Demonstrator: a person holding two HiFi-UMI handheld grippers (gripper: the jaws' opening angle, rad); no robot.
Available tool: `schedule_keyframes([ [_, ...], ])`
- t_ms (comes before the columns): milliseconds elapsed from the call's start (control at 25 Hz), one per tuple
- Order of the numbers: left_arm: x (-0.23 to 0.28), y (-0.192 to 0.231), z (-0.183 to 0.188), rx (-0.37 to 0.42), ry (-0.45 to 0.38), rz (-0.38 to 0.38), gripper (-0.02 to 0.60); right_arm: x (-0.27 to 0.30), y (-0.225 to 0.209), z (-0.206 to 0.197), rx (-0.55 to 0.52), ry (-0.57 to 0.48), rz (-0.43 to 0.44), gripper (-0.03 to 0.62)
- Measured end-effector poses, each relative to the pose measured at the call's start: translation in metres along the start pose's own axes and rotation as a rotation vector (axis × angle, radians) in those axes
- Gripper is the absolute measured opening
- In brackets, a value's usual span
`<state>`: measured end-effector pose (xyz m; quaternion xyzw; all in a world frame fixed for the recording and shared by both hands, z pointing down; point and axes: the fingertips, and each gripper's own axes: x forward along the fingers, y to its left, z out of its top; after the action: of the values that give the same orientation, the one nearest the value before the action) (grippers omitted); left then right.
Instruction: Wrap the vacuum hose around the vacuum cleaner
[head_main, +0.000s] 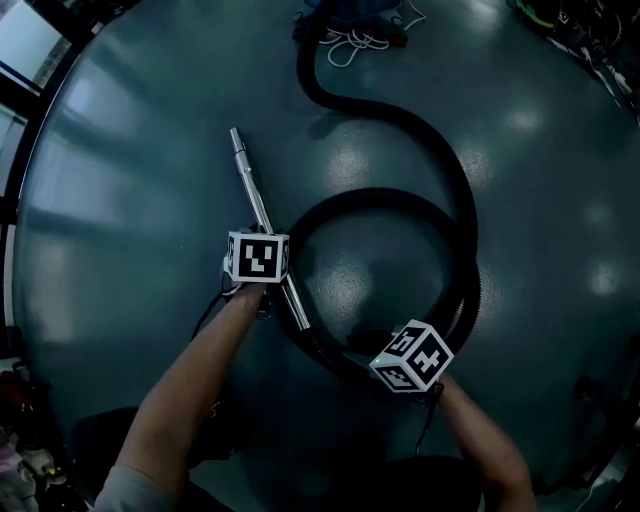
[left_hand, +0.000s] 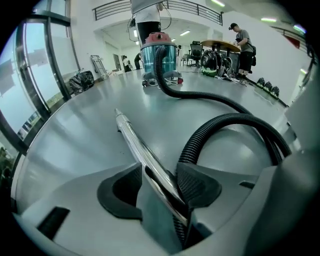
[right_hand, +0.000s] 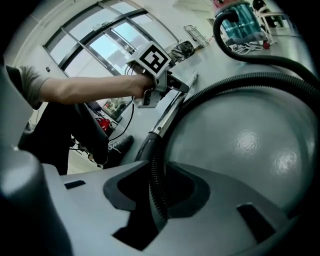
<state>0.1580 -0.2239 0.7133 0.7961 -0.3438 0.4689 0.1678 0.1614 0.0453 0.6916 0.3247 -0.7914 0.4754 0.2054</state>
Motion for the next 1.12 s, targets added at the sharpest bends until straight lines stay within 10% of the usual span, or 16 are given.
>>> schedule_keyframes([
  [280, 0.03, 0.019, 0.018, -0.054, -0.009, 0.046, 0.213, 0.007, 0.0, 0.001, 0.002, -0.032, -0.003, 0.104],
  [480, 0.037, 0.035, 0.02, -0.241, -0.044, 0.019, 0.216, 0.007, -0.008, 0.005, -0.003, -0.018, -0.036, 0.104],
  [1120, -0.002, 0.014, 0.06, -0.226, -0.249, -0.043, 0.199, -0.027, -0.034, 0.055, -0.008, -0.07, -0.144, 0.104],
])
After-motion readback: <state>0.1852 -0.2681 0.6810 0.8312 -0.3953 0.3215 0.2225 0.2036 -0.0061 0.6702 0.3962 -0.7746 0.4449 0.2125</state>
